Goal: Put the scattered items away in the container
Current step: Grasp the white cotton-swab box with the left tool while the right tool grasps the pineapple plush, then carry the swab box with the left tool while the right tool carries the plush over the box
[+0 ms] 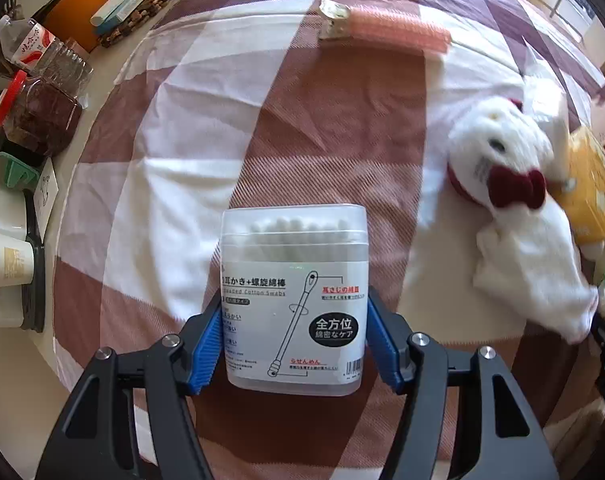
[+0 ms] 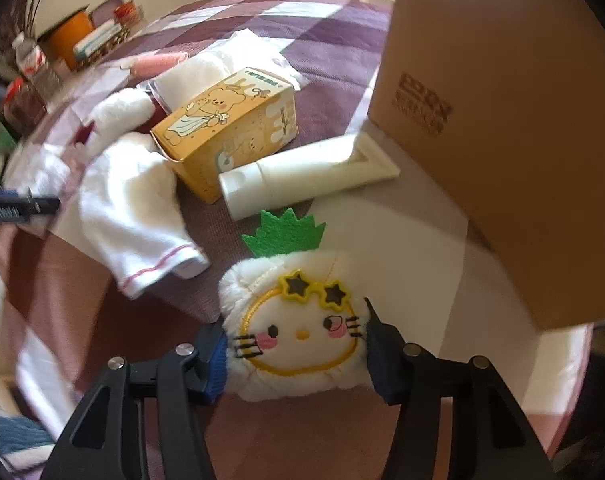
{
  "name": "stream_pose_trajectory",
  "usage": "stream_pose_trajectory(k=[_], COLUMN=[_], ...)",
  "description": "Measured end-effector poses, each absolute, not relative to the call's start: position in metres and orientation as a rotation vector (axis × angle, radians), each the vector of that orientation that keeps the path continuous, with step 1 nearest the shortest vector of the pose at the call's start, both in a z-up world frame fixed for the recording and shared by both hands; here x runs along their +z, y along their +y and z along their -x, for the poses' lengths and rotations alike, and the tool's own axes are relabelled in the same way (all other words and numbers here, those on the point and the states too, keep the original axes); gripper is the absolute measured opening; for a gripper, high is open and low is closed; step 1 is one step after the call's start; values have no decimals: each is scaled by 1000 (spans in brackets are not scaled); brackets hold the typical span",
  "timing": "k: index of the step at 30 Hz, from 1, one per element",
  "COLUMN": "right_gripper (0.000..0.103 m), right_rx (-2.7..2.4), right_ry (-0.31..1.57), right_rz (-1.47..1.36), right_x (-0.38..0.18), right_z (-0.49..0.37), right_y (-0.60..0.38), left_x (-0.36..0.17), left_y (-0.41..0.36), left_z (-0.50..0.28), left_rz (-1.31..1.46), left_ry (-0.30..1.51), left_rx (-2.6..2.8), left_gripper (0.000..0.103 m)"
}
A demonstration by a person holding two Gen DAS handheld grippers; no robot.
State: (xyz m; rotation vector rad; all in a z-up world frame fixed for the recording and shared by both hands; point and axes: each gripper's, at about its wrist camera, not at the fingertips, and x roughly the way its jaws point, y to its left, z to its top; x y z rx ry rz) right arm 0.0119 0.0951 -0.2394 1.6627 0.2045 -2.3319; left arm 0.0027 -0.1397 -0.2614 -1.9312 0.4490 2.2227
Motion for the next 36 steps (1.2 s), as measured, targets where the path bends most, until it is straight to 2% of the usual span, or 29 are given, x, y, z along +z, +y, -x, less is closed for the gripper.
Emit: stream_pose_trajectory(k=[7,19,26,36], right_gripper=[56,56,56,56], right_rx=[-2371,-2496,-2640,-2926], right_ry=[38,-54,-5,-48], right_rz=[-1738,-1524,-1366,-1147], right_x=[-214,-133,-91,-22], right_z=[-13,-12,-17,-17], right_y=[116,129,142,189], left_x=[-248,-181,-142,-67], left_y=[-137,-110,-42,75], left_z=[-21,-14,-21,-36], left_rz=[1935,1732,1586,1283], left_ry=[460,398,443,505], left_rx=[2188,2182,2126,2022], left_gripper=[65,65,65,65])
